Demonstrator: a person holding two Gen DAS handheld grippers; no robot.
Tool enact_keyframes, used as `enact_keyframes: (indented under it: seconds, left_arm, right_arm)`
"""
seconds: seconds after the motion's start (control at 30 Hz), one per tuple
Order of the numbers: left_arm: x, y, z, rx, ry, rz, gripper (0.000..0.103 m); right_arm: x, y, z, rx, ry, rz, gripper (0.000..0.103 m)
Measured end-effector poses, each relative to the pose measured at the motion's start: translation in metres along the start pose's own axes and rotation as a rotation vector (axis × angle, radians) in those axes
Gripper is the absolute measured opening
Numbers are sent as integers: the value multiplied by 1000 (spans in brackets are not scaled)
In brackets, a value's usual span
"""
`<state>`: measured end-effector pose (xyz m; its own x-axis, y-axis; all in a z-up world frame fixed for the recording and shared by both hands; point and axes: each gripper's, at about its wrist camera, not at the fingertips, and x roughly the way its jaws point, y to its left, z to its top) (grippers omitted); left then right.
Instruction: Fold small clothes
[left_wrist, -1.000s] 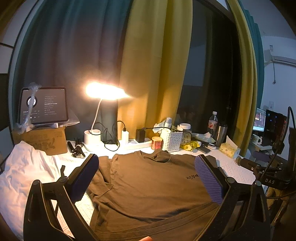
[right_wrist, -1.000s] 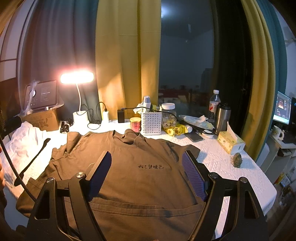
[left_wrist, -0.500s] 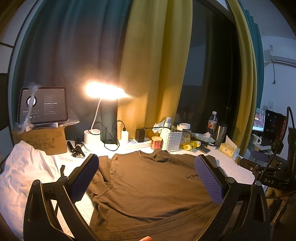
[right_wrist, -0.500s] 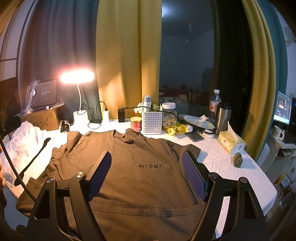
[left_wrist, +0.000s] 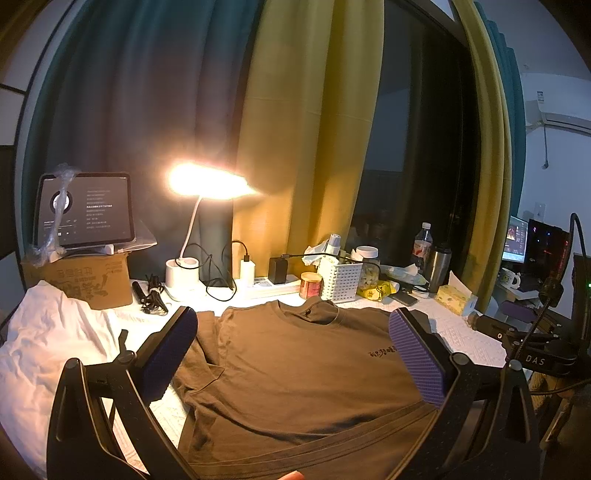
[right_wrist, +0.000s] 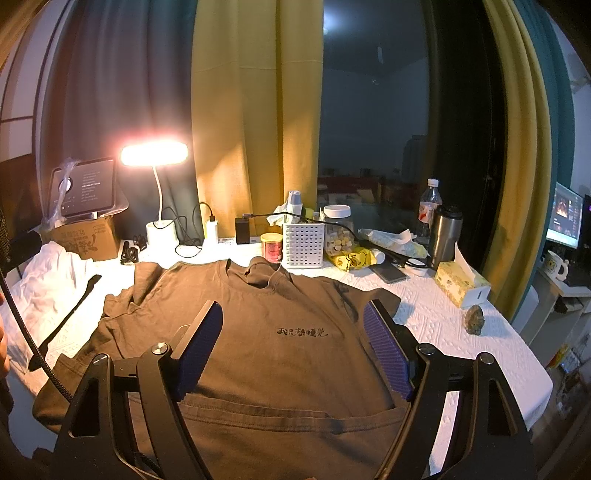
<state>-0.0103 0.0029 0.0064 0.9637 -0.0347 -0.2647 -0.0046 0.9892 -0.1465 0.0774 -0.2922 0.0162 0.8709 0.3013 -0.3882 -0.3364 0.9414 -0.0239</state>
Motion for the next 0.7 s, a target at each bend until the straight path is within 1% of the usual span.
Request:
enact_keyframes:
  seconds: [0.33,0.43,0.7]
  left_arm:
    - [0,-1,1,2,3,9,102]
    - [0,-1,1,3,2,12,102]
    - [1,1,0,0,3,16,102]
  right_arm:
    - [0,-1,1,-1,1,0,81]
    - [2,3,-4,-1,3,-2,81]
    - [3,2,-5,-1,3,-1,81]
